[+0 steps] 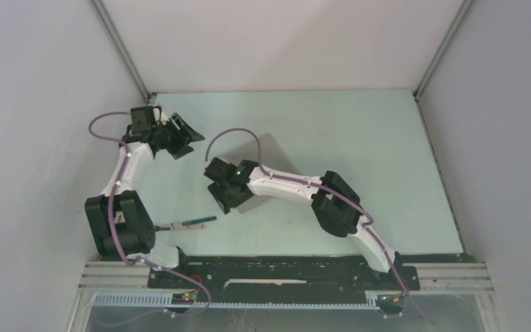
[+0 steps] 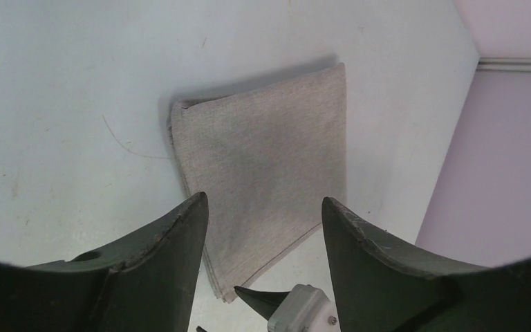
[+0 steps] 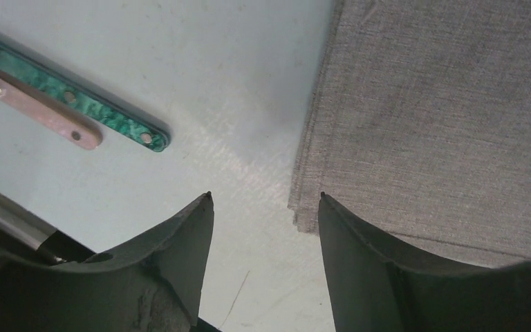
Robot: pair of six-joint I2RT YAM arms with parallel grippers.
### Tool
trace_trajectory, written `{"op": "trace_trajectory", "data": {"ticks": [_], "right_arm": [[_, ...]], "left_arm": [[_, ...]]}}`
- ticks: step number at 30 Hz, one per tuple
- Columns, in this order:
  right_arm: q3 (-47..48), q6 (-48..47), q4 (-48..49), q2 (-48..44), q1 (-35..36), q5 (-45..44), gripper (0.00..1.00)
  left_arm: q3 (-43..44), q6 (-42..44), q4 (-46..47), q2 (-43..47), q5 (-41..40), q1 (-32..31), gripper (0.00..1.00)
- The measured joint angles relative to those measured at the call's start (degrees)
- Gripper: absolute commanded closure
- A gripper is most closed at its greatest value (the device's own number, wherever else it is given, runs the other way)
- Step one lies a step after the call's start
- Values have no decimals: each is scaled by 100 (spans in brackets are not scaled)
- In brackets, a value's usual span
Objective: Fold the napkin into a case and place the utensils inside
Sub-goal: Smooth out the lower triangle-folded napkin at the center of the board.
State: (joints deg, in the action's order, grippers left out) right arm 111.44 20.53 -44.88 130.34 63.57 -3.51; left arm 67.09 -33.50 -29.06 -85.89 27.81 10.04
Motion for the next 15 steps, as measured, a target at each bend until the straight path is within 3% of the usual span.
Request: {"op": "trace_trajectory", "data": {"ticks": [6, 15], "right_arm": [[17, -96, -114, 90, 0, -240, 38], [17, -96, -188, 116, -20, -369, 32]], "left_arm": [[-59, -81, 142, 0, 140, 0, 34], [-114, -168, 238, 0, 251, 0, 28]]}}
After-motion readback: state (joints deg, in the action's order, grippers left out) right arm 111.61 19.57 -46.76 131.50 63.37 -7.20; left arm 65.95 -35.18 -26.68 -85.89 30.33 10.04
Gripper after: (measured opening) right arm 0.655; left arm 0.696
